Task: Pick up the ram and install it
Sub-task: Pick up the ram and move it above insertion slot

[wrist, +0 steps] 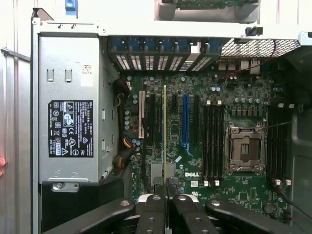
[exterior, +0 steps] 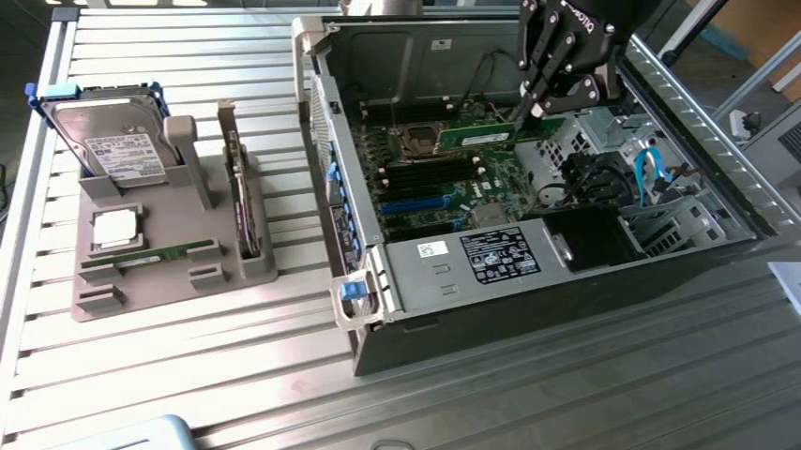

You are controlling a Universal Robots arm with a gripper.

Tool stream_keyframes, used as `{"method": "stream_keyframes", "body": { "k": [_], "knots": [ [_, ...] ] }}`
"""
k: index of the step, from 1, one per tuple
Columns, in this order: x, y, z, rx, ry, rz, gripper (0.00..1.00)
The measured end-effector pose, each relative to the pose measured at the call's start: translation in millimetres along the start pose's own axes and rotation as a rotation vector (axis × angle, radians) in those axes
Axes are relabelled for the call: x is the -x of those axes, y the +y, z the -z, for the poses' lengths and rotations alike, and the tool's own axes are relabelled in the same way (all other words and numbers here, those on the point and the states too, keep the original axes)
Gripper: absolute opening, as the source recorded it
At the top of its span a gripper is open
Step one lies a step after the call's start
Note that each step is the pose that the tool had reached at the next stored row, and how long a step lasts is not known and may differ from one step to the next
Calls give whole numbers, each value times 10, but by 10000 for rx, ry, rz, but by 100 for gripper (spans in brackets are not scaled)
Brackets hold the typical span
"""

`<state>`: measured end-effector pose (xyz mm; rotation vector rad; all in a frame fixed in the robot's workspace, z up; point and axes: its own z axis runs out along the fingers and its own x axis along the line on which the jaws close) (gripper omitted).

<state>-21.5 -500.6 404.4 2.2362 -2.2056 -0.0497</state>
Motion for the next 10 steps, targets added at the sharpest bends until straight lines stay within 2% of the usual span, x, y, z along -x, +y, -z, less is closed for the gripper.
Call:
{"method": "stream_keyframes", "body": {
  "k": [3,10],
  "knots": [
    [0,-2,0,-19,1,24,12],
    [6,-4,2,-20,5,34,12]
  ]
}}
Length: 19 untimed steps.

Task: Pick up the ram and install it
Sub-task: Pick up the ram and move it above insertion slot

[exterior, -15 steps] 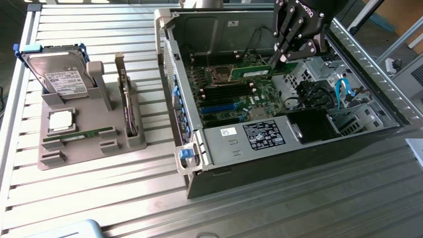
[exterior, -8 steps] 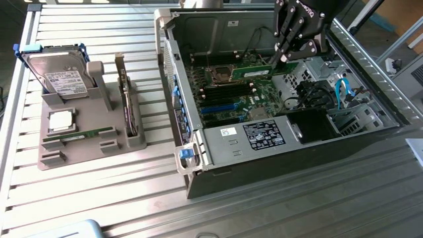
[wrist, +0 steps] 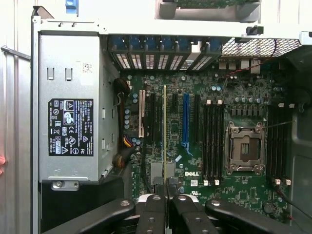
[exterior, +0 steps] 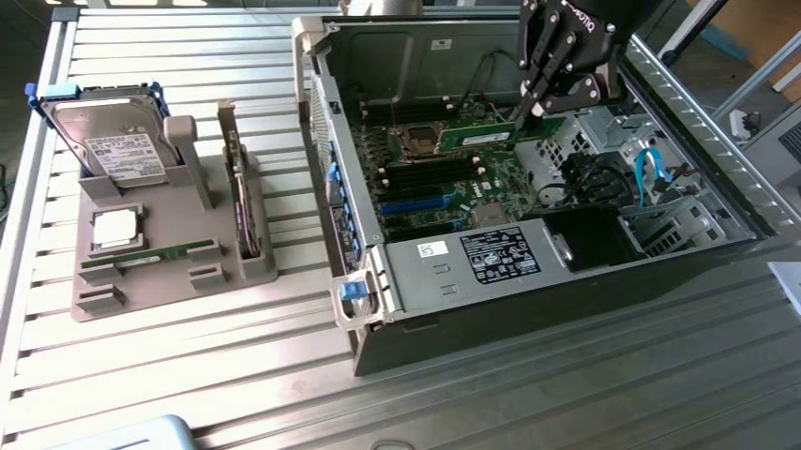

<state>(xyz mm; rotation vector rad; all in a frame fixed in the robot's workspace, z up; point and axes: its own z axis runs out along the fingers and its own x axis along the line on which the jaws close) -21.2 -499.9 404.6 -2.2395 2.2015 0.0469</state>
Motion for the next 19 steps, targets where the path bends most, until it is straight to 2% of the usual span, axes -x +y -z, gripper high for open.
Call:
{"method": "stream_keyframes", "body": {
  "k": [7,19],
  "knots": [
    [87,-1,-10,-5,-4,-1,12],
    [320,-5,-30,-14,-4,-1,12]
  ]
}}
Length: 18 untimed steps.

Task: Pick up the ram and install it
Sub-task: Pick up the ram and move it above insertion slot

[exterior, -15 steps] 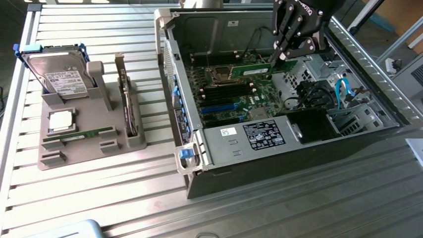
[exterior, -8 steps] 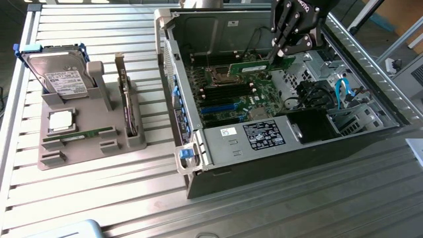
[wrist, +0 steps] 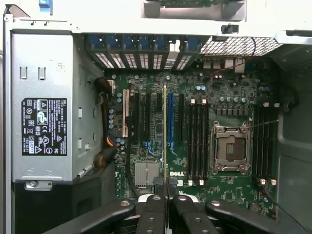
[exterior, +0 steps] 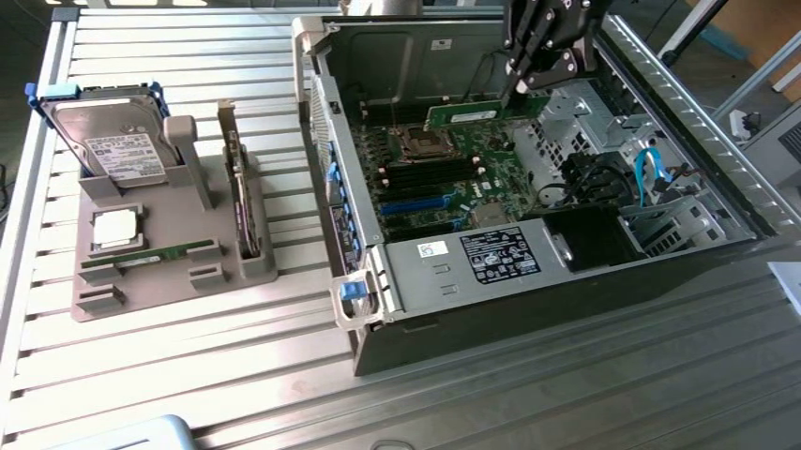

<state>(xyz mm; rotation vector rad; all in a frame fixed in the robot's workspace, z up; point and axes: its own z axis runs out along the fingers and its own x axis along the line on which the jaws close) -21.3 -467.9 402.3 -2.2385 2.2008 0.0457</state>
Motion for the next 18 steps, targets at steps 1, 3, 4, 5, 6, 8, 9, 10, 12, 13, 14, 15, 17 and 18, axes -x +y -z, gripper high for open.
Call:
{"method": "stream_keyframes", "body": {
  "k": [1,3,4,5,6,8,9,10,12,13,14,15,17,18],
  "knots": [
    [17,0,-2,-1,0,0,12],
    [56,-1,-6,-4,0,0,12],
    [74,-2,-9,-6,-1,0,12],
    [90,-2,-11,-7,-2,0,12],
    [107,-2,-13,-9,-5,0,12],
    [138,-3,-16,-13,-8,0,12],
    [153,-3,-18,-15,-10,0,12],
    [169,-4,-20,-17,-12,1,12],
    [196,-4,-24,-21,-19,1,12],
    [207,-4,-26,-23,-22,1,12],
    [219,-4,-28,-25,-26,1,12],
    [232,-5,-30,-27,-29,1,12],
    [257,-5,-32,-28,-32,1,12],
    [271,-5,-33,-29,-33,1,12]
  ]
}}
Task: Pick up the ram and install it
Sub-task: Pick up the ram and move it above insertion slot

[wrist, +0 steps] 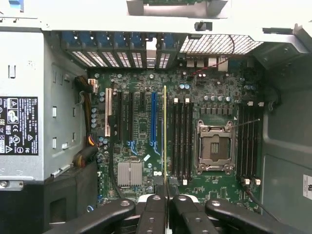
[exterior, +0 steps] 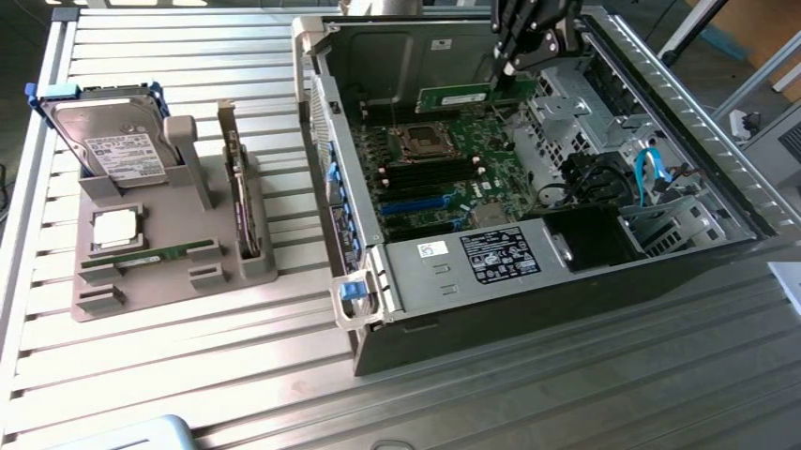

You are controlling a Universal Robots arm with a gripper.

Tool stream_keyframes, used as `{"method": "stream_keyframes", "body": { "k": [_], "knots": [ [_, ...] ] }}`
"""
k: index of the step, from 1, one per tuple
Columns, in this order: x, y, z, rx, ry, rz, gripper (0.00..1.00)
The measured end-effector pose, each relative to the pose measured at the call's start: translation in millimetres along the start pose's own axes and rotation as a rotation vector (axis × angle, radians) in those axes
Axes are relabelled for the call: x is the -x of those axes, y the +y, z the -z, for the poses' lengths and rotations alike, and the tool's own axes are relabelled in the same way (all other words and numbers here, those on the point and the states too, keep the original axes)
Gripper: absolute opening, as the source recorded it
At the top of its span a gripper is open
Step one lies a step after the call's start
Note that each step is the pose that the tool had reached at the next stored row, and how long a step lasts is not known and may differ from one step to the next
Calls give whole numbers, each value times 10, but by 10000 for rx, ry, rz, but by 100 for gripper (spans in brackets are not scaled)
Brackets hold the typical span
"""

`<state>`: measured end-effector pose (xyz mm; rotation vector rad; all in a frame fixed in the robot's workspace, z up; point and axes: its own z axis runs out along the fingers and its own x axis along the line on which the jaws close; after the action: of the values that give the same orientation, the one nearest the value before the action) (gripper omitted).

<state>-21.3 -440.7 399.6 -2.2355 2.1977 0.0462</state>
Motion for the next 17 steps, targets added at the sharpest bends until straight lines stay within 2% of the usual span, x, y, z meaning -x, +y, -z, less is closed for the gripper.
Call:
{"method": "stream_keyframes", "body": {
  "k": [17],
  "knots": [
    [160,-3,-16,-23,-49,1,12]
  ]
}}
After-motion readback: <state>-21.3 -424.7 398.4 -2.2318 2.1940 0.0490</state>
